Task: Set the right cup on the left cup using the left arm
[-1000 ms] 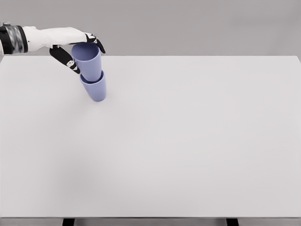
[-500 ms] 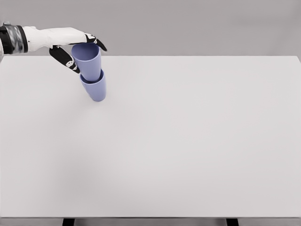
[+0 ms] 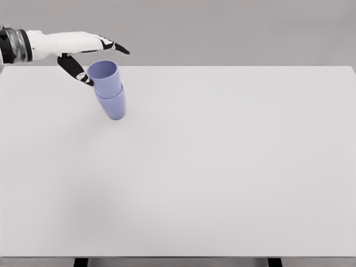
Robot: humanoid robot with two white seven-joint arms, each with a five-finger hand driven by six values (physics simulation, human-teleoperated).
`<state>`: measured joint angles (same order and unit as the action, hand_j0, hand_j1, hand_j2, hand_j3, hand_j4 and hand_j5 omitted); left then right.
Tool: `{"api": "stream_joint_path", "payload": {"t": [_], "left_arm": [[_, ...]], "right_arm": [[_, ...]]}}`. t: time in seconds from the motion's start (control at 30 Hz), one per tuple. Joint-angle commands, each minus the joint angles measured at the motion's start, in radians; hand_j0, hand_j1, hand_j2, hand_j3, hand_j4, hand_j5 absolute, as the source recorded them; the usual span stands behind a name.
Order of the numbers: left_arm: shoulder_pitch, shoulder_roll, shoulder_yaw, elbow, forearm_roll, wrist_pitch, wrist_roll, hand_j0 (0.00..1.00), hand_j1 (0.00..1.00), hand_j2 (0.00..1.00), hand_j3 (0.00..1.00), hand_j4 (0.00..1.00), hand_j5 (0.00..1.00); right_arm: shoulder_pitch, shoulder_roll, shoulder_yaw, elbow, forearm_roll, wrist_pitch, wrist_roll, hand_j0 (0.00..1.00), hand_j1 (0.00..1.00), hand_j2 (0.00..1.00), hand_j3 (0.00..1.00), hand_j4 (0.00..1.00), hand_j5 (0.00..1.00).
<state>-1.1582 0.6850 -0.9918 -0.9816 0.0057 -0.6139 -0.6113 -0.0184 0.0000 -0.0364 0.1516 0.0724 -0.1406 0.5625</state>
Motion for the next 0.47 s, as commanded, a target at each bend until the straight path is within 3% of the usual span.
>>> {"api": "stream_joint_path", "payload": {"t": [0.0, 0.07, 0.17, 0.2, 0.23, 0.3, 0.37, 0.43], "left_arm": [[0.000, 0.060, 0.002, -0.083, 0.046, 0.003, 0.002, 1.00, 1.00, 1.00, 1.00, 1.00, 1.00], [0.011, 0.183, -0.004, -0.227, 0.152, 0.003, 0.005, 1.00, 1.00, 1.00, 1.00, 1.00, 1.00], [0.054, 0.386, -0.001, -0.508, 0.313, 0.003, 0.000, 1.00, 1.00, 1.00, 1.00, 1.00, 1.00], [0.116, 0.425, 0.016, -0.614, 0.352, 0.003, 0.000, 1.00, 1.00, 1.00, 1.00, 1.00, 1.00], [0.159, 0.462, 0.031, -0.669, 0.369, 0.003, 0.000, 1.00, 1.00, 1.00, 1.00, 1.00, 1.00], [0.235, 0.511, 0.081, -0.739, 0.369, 0.003, 0.000, 1.00, 1.00, 1.00, 1.00, 1.00, 1.00], [0.345, 0.521, 0.189, -0.761, 0.370, 0.003, 0.000, 1.00, 1.00, 1.00, 1.00, 1.00, 1.00], [0.385, 0.513, 0.234, -0.782, 0.370, 0.003, 0.000, 1.00, 1.00, 1.00, 1.00, 1.00, 1.00]], "right_arm": [[0.000, 0.000, 0.000, 0.000, 0.000, -0.001, 0.000, 1.00, 1.00, 1.00, 1.00, 1.00, 1.00], [0.000, 0.000, 0.000, 0.000, 0.001, -0.001, 0.000, 1.00, 1.00, 1.00, 1.00, 1.00, 1.00], [0.000, 0.000, 0.000, 0.000, 0.001, -0.001, 0.000, 1.00, 1.00, 1.00, 1.00, 1.00, 1.00], [0.000, 0.000, 0.000, 0.000, 0.001, -0.001, 0.000, 1.00, 1.00, 1.00, 1.00, 1.00, 1.00], [0.000, 0.000, 0.000, 0.000, 0.001, -0.001, 0.000, 1.00, 1.00, 1.00, 1.00, 1.00, 1.00], [0.000, 0.000, 0.000, 0.000, 0.001, -0.001, 0.000, 1.00, 1.00, 1.00, 1.00, 1.00, 1.00], [0.000, 0.000, 0.000, 0.000, 0.001, -0.001, 0.000, 1.00, 1.00, 1.00, 1.00, 1.00, 1.00], [0.000, 0.000, 0.000, 0.000, 0.001, -0.001, 0.000, 1.00, 1.00, 1.00, 1.00, 1.00, 1.00]]}}
